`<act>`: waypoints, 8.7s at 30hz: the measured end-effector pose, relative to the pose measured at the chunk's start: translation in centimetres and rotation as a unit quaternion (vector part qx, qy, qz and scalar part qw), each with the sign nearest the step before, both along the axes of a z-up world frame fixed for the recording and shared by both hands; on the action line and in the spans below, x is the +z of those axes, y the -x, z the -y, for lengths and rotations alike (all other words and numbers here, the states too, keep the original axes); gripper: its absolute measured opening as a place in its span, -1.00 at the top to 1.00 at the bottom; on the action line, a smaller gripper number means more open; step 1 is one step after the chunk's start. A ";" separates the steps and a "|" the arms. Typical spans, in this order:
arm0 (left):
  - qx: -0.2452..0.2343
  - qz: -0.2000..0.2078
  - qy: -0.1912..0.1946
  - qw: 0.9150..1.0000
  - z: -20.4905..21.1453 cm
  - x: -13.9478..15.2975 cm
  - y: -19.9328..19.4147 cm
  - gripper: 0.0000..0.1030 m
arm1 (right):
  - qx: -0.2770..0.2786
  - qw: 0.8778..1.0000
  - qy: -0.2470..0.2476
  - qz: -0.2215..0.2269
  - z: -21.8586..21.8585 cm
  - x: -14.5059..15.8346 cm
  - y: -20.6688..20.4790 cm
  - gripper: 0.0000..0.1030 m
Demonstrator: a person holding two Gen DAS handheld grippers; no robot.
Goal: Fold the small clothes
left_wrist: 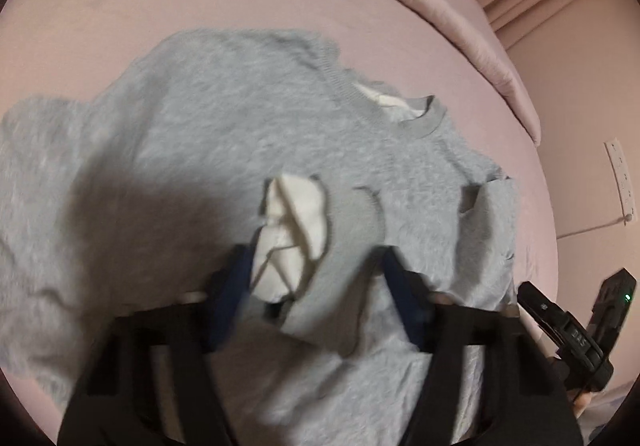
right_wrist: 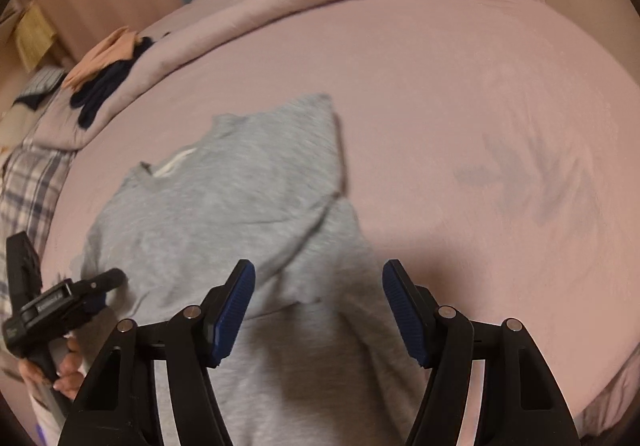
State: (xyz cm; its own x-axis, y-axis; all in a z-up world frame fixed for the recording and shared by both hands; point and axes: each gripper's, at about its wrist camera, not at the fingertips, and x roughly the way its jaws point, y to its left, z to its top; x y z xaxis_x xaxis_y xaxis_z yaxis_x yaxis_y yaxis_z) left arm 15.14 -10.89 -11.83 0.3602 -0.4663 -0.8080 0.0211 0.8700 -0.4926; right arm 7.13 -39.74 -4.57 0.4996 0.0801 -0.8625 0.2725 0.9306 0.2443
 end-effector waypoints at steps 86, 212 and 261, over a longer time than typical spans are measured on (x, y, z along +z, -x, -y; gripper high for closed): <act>0.055 0.030 -0.058 0.996 -4.8 -1.1 5.9 0.12 | -0.016 0.999 0.033 -0.015 -1.0 -3.3 0.5 0.87; 0.176 0.133 0.079 0.972 -13.8 11.4 7.1 0.69 | 0.017 0.990 0.069 0.120 -5.2 9.2 7.0 -0.67; 0.050 -0.014 0.033 0.998 -1.2 0.0 2.8 0.67 | 0.027 0.995 0.023 0.088 -4.4 6.9 6.1 -0.67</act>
